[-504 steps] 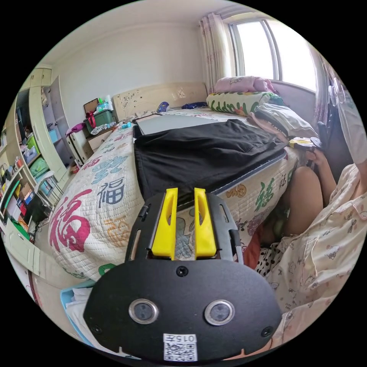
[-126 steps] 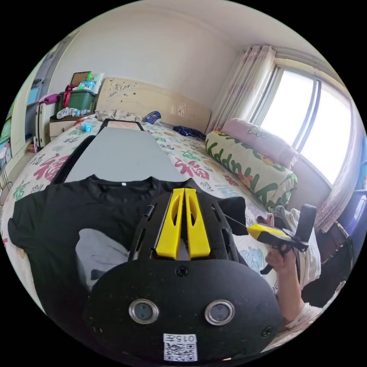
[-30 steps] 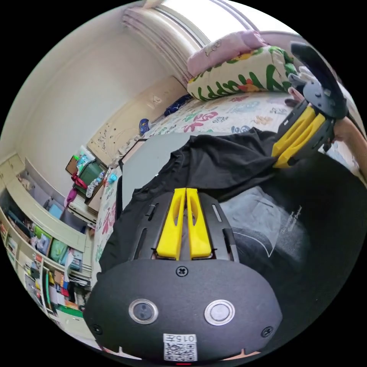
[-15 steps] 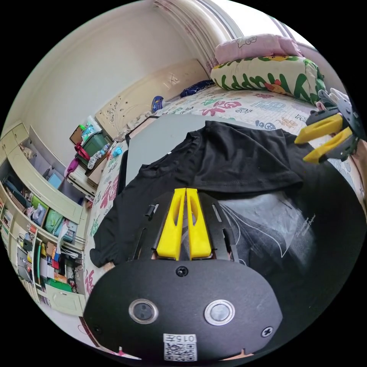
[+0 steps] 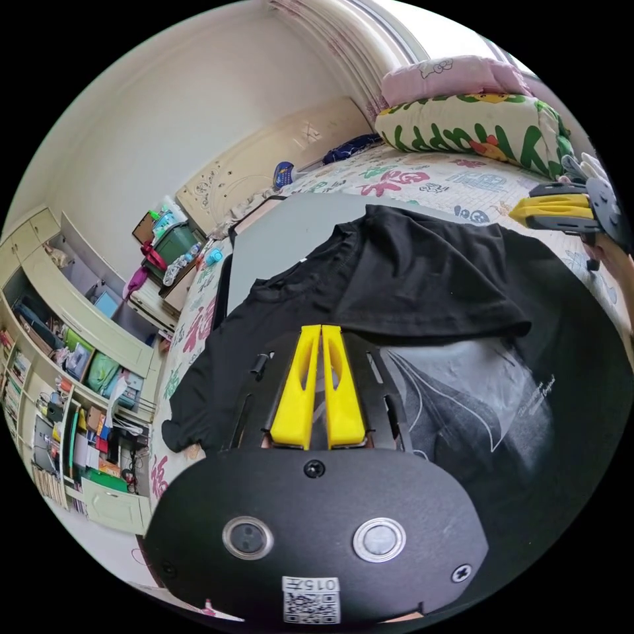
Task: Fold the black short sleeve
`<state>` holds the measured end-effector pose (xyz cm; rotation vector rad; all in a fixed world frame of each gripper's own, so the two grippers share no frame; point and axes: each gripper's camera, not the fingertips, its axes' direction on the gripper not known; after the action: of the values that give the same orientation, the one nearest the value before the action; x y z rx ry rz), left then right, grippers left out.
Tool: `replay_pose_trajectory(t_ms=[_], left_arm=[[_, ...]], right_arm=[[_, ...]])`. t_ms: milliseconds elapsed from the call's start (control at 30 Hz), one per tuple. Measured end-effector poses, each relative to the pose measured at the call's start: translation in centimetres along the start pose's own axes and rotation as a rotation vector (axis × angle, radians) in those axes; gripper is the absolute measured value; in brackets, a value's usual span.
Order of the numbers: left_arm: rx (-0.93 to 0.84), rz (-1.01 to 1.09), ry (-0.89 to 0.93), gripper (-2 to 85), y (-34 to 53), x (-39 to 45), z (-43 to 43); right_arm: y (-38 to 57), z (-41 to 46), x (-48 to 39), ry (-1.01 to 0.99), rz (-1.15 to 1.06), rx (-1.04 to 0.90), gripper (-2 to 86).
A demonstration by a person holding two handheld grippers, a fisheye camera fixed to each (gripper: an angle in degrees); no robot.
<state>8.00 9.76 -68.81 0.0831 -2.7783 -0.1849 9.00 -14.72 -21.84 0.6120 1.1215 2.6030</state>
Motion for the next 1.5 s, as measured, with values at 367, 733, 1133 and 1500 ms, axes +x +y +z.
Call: replay_pose_trajectory(t_ms=[367,733,1133,1500], left_arm=[[-0.026,0.001,-0.045,-0.1,-1.0,-0.2,-0.5],[0.01,0.018,-0.084,-0.1,-2.5,0.4,-1.9],[-0.052,0.057,-0.082,0.0,-3.7,0.4,-0.8],[-0.038,0.041,-0.049,-0.1,-4.2,-1.0,-0.1]], right_arm=[[-0.2,-2.2,-2.8,-0.089,-0.13,0.096,9.5],[1.8,1.3,-0.5,-0.08,-0.031,0.062,-0.9],[2.2,-3.8,-2.1,-0.081,-0.053,0.072,6.4],[-0.5,-4.1,-10.9,-0.205,-0.261,-0.012,5.5]])
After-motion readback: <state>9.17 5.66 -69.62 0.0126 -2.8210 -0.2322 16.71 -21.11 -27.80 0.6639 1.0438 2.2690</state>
